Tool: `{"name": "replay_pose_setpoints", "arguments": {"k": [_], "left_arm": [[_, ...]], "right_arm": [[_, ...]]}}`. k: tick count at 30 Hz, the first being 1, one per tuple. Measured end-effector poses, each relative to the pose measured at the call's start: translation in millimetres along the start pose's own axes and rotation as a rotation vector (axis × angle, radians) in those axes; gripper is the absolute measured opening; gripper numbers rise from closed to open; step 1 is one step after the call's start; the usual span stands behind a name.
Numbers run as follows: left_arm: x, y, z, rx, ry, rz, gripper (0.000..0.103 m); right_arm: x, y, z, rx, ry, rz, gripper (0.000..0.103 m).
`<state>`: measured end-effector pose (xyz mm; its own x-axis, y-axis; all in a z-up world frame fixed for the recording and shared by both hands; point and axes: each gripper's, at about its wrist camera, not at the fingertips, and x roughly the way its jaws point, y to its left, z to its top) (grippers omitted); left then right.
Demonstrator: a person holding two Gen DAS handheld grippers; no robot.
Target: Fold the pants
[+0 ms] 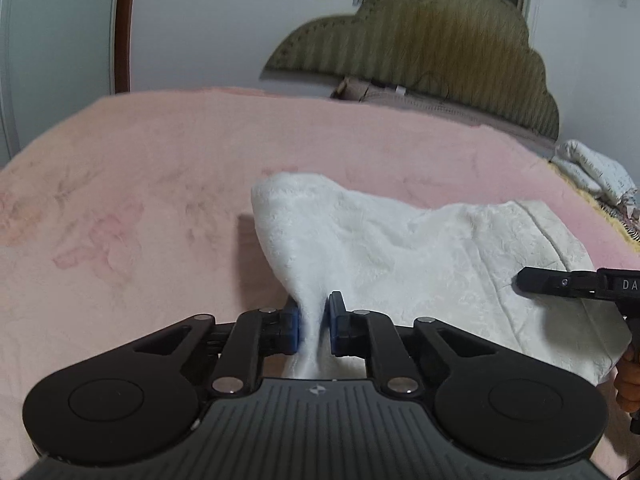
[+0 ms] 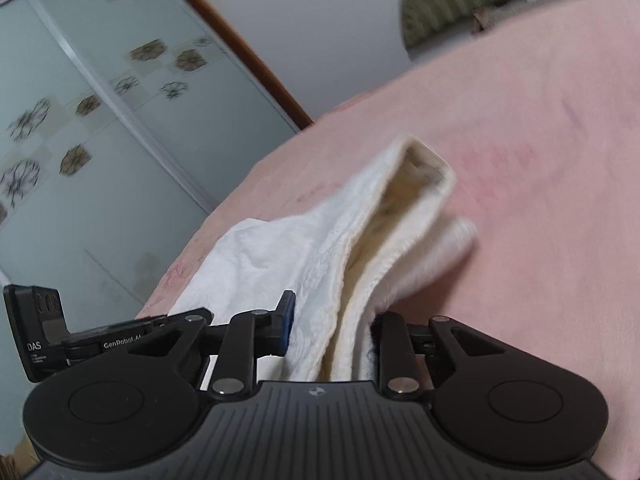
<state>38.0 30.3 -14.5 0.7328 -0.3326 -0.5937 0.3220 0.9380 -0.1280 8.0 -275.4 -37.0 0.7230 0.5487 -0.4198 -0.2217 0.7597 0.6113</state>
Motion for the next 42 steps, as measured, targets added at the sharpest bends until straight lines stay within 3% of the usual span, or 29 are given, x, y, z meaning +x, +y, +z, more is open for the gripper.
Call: {"name": "replay_pose_setpoints", "arguments": {"k": [7, 13, 15, 16, 18, 21, 24, 26, 29, 31, 34, 37, 40, 41, 42], "left_arm": [[-10.2, 11.4, 31.9, 0.051, -0.102, 0.066, 0.014], [18.8, 41.8, 80.3, 0.061, -0.118, 0.146, 0.014], [31.2, 51.6, 90.9, 0.069, -0.131, 0.193, 0.013], [37.0, 54.7, 95.0, 0.091, -0.151, 0.233, 0.005], [46.3, 58.8, 101.4, 0.133, -0.173, 0.292, 0.002], [65.9, 76.0, 110.3, 0.048, -0.079, 0.251, 0.003], [74.5, 88.1, 108.9, 0.007, -0.043, 0.257, 0.003], [76.9, 95.9, 105.6, -0.023, 0.001, 0.243, 0.014], [70.6, 97.0, 95.4, -0.026, 0.026, 0.234, 0.016], [65.8, 95.9, 88.6, -0.026, 0.046, 0.231, 0.023], [50.3, 92.1, 73.0, -0.037, 0.058, 0.211, 0.030], [35.9, 83.5, 58.8, -0.078, 0.055, 0.188, 0.037], [29.7, 68.9, 47.5, -0.080, 0.056, 0.177, 0.049], [31.2, 61.7, 44.5, -0.039, 0.057, 0.198, 0.051], [33.1, 52.5, 41.2, 0.016, 0.050, 0.232, 0.053]], "right_arm": [[15.9, 44.6, 34.2, -0.159, -0.020, 0.015, 0.023], [71.3, 69.3, 78.5, -0.204, -0.007, -0.010, 0.023], [92.0, 72.1, 88.6, -0.217, 0.004, -0.036, 0.023], [102.1, 73.7, 92.3, -0.233, 0.009, -0.055, 0.023], [122.2, 74.3, 96.0, -0.262, 0.028, -0.103, 0.023], [144.0, 64.9, 95.0, -0.251, 0.046, -0.152, 0.023], [149.6, 43.6, 95.6, -0.161, 0.059, -0.181, 0.028], [144.9, 27.7, 92.8, -0.108, 0.072, -0.206, 0.038], [134.4, 11.7, 85.4, -0.071, 0.080, -0.233, 0.053], [122.0, 11.7, 79.4, -0.076, 0.034, -0.333, 0.066], [94.2, 18.0, 68.9, -0.094, -0.085, -0.463, 0.070], [69.6, 43.0, 48.7, -0.152, -0.142, -0.367, 0.071], [70.0, 65.4, 23.0, -0.251, -0.071, -0.220, 0.085], [75.5, 68.0, 15.2, -0.281, -0.032, -0.233, 0.085], [81.2, 67.6, 9.7, -0.301, -0.005, -0.310, 0.085]]}}
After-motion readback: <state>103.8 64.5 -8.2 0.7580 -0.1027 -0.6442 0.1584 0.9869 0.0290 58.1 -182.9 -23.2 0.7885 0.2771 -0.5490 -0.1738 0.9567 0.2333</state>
